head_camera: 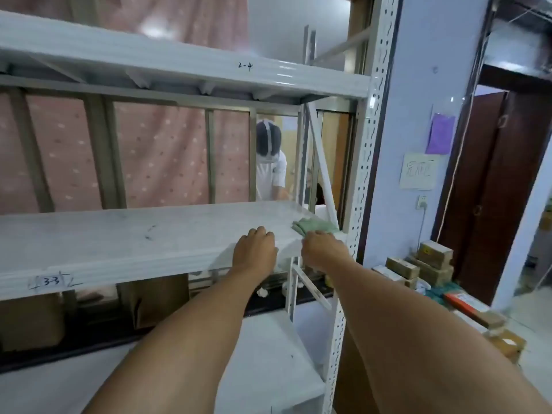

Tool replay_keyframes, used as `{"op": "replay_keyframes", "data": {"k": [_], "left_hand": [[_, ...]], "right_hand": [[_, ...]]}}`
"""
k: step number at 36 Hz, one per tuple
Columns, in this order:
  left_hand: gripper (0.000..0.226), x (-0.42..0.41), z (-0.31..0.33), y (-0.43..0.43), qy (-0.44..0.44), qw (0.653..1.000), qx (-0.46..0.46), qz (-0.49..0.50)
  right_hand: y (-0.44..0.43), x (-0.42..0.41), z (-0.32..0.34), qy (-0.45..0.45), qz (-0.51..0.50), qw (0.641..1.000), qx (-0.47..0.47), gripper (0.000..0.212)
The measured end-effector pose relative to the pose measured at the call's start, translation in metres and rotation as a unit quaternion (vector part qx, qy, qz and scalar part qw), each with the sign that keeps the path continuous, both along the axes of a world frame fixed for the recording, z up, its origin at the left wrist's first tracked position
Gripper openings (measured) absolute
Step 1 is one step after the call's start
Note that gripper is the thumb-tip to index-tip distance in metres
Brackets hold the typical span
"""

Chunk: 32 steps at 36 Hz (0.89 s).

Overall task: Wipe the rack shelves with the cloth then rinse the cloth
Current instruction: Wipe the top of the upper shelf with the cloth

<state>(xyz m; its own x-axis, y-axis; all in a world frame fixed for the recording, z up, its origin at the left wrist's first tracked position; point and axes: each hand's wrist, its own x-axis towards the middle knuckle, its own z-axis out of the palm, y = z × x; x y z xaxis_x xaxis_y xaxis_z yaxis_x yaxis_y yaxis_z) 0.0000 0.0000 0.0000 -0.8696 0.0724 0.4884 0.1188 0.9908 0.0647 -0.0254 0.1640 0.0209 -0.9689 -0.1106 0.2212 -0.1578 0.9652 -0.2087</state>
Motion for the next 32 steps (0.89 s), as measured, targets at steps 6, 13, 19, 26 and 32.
{"op": "replay_keyframes", "data": {"k": [6, 13, 19, 26, 32], "left_hand": [[0.031, -0.036, -0.015, 0.026, 0.036, 0.999, 0.008, 0.016], [0.021, -0.058, -0.041, 0.022, 0.099, 0.995, 0.007, 0.025], [0.015, -0.054, -0.052, 0.002, 0.189, 0.981, -0.020, 0.038], [0.018, -0.034, -0.065, -0.040, 0.251, 0.965, -0.008, 0.076], [0.026, -0.027, -0.069, -0.061, 0.281, 0.957, -0.012, 0.071]], "right_hand": [[0.029, -0.054, 0.003, 0.020, 0.032, 0.999, -0.008, 0.041], [0.052, -0.117, -0.002, 0.009, 0.094, 0.995, 0.038, 0.045], [0.055, -0.154, -0.013, 0.047, 0.155, 0.985, 0.056, 0.049], [0.052, -0.179, -0.019, -0.019, 0.140, 0.988, 0.066, 0.068], [0.047, -0.190, -0.033, -0.027, 0.152, 0.983, 0.097, 0.074]]}}
